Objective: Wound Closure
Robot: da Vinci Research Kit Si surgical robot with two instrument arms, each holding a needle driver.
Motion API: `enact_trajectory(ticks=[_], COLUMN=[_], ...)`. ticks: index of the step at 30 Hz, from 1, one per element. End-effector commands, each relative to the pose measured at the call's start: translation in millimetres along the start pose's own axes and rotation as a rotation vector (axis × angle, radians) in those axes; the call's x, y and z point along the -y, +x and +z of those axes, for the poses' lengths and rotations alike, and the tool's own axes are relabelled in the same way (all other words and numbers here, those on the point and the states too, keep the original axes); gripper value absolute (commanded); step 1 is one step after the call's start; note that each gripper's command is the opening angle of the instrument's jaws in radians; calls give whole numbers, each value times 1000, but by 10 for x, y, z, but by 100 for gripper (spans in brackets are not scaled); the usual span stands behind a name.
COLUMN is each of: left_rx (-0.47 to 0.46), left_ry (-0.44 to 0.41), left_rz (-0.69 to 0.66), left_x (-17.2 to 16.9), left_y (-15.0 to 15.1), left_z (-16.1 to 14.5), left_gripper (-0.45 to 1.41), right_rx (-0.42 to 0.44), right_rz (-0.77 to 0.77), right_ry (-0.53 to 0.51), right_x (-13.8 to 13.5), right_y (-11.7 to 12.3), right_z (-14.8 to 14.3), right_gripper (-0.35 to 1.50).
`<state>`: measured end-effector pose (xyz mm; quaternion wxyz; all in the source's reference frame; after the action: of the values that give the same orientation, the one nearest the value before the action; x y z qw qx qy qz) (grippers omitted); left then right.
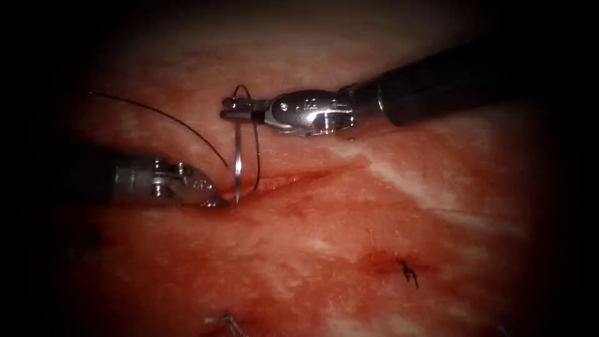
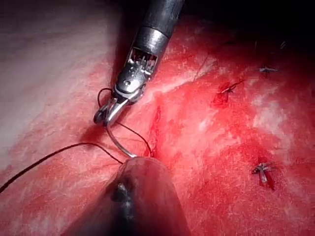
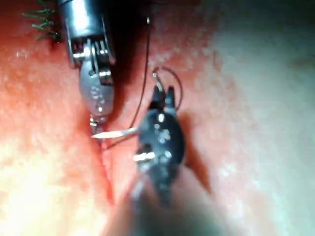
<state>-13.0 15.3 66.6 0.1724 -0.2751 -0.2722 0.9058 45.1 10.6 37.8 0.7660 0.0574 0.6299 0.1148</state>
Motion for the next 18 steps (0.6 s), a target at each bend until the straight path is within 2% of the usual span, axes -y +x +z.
enact_trajectory(ticks=[1,18], left_rx=[-2,-9], left_ry=[5,12], left_rz=[-1,-5], left_x=[-2,-13], left_y=[-1,3], left_z=[6,-1], left_gripper=[-45,-45], right_rx=[2,9], right_rz=[-13,-131], right_ry=[3,-13], right_x=[4,-3], right_y=[-7,-18], right_z=[4,7], right_gripper=[-35,-35])
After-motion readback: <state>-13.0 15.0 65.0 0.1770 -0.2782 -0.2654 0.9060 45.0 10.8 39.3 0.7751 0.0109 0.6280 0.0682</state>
